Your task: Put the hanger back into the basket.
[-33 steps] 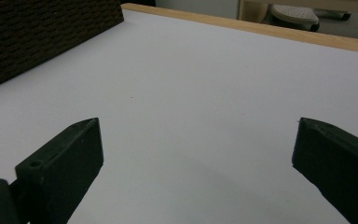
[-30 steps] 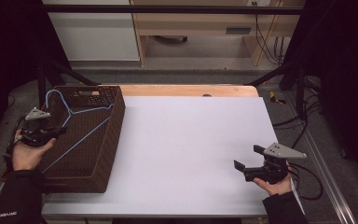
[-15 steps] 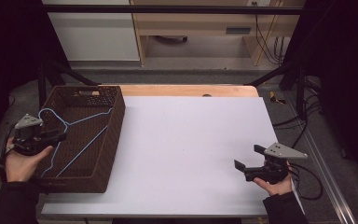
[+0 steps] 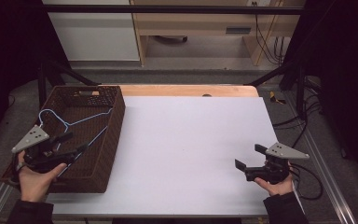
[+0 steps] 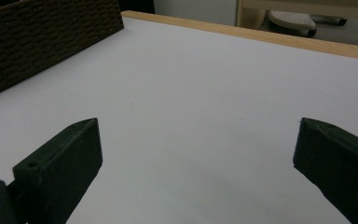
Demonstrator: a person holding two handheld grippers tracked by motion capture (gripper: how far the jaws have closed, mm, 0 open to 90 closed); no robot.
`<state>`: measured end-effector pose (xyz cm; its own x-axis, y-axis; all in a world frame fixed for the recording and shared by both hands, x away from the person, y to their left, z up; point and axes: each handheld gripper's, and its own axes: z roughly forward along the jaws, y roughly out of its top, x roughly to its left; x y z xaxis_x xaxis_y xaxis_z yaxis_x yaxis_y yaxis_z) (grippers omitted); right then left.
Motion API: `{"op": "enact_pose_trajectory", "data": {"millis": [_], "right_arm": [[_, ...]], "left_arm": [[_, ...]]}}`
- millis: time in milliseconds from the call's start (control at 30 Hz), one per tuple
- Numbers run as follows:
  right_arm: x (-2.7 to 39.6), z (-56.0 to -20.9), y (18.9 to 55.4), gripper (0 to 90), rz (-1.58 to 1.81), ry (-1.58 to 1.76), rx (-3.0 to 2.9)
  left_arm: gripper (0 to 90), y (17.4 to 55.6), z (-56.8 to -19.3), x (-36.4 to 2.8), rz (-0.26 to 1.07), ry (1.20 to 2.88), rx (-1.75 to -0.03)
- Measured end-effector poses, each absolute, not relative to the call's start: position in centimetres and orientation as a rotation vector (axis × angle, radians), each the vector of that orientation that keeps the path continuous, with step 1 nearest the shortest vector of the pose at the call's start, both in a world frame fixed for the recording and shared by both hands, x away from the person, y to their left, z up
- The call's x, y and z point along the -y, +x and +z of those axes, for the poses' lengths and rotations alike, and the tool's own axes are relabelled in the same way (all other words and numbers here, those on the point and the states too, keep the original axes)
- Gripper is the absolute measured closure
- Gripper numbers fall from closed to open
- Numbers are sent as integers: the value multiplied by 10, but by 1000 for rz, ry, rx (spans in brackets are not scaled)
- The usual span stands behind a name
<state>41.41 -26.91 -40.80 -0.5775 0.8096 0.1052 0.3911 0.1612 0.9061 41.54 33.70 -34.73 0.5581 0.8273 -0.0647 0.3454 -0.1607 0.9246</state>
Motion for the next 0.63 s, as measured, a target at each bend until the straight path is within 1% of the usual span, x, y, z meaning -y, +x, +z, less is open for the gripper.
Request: {"op": "enact_pose_trajectory", "data": {"millis": [167,367,633], "right_arm": [[270,-407,413,15,1402,1132,-2031],[271,-407,412,15,1410,1127,-2027],[271,-406,411,13,1424,1120,-2023]], "left_arm": [[201,405,-355,-309,553,1777,-895],[180,400,-366,-284,540,1832,-857],[170,402,-375,-274,533,1870,-855]]}}
